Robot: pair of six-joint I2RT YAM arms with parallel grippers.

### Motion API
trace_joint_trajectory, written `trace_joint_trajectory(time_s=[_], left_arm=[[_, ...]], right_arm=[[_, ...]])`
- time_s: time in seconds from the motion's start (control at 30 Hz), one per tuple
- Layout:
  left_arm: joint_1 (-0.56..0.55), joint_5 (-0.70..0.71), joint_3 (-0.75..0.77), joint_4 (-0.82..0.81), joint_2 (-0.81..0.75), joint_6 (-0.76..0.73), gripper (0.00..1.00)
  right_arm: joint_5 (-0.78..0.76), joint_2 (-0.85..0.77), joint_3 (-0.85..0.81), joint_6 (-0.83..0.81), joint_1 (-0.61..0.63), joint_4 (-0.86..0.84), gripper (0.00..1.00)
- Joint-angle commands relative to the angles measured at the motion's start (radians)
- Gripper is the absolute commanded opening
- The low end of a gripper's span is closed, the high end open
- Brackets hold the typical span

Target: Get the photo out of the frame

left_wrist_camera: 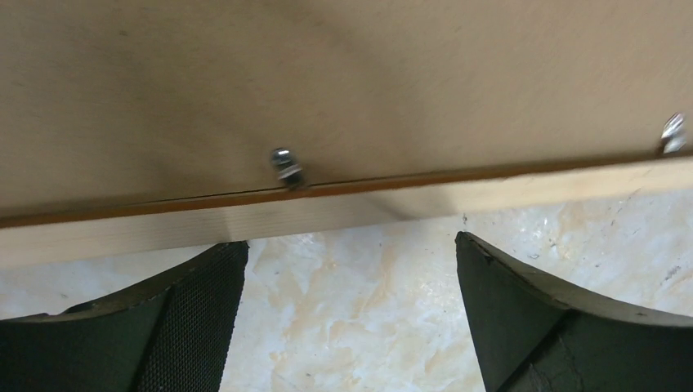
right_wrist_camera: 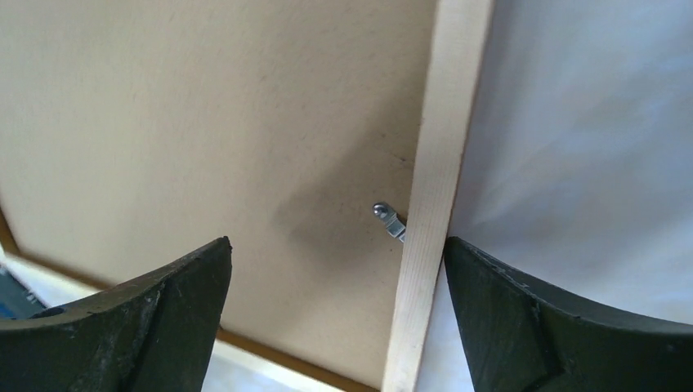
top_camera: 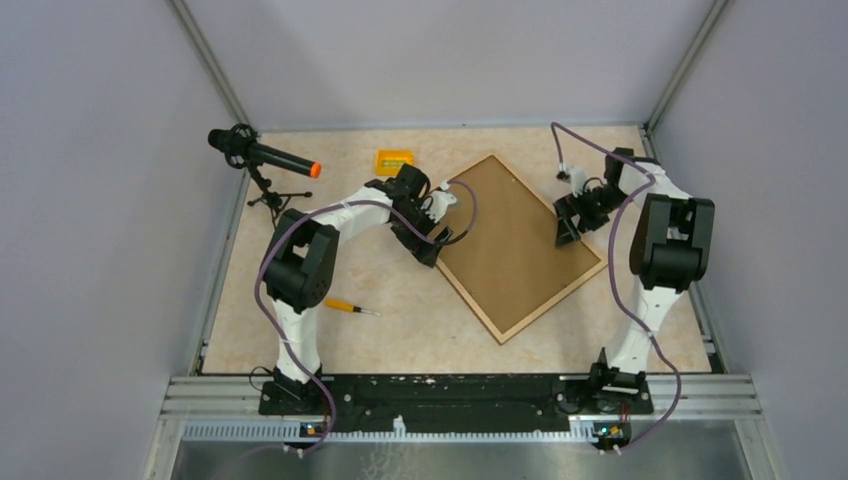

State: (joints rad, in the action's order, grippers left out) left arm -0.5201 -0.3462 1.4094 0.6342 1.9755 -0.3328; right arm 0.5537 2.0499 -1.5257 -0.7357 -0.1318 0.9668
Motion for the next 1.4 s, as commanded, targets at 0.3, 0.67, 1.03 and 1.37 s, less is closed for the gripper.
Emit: trace_joint_trajectory(time_s=[0.3,0.67,1.03,1.37], left_arm=[[0.006,-0.073,0.159,-0.013,0.072,0.025,0.99],[0.011,-0.023,0.085,0.069,-0.068,-0.058,0.99],[0.011,0.074,-0.178,0.421,-0.428,-0.452,0.99],[0.096,0.185,-0.618,0.307,-0.939,-0.672,0.95]], right_arm=[[0.079,-0.248,0.341,-0.075,0.242,0.194,0.99],[0.078,-0.288,0.386,0.017,0.301,0.112,0.99],[0.18,-0.334,0.24,0.106,0.219,0.078,0.99],[0.313,-0.526,0.227,0.136,0.254,0.05,0.99]])
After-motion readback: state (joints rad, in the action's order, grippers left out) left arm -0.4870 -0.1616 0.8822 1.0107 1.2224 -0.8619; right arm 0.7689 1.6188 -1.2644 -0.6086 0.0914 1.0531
